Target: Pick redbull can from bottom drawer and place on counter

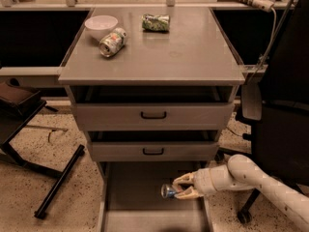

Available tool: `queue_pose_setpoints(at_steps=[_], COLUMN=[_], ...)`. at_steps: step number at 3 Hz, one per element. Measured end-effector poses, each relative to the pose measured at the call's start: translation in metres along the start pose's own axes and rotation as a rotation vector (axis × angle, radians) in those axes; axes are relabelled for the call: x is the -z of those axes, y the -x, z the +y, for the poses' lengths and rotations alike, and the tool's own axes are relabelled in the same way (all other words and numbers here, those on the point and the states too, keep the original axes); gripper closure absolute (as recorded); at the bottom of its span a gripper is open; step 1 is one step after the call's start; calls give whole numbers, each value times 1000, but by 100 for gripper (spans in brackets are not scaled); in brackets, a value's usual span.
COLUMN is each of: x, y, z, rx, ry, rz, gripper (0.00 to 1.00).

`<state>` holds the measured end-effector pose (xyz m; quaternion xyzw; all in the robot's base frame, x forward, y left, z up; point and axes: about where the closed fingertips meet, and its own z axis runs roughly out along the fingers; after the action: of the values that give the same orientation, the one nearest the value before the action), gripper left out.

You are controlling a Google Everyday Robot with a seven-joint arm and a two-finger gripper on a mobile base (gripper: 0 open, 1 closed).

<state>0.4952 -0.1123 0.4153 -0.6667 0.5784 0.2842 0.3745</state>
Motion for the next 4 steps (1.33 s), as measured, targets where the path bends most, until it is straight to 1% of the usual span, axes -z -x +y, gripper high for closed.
queue_pose_setpoints(at_steps=[1,2,3,4], x=[-1,23,75,129], y=[-1,31,110,210], z=[1,-6,-5,8], rx=[-2,22,91,180], ry=[1,0,-26,-34], rz=[-2,-48,-92,-89], gripper=[100,100,100,100])
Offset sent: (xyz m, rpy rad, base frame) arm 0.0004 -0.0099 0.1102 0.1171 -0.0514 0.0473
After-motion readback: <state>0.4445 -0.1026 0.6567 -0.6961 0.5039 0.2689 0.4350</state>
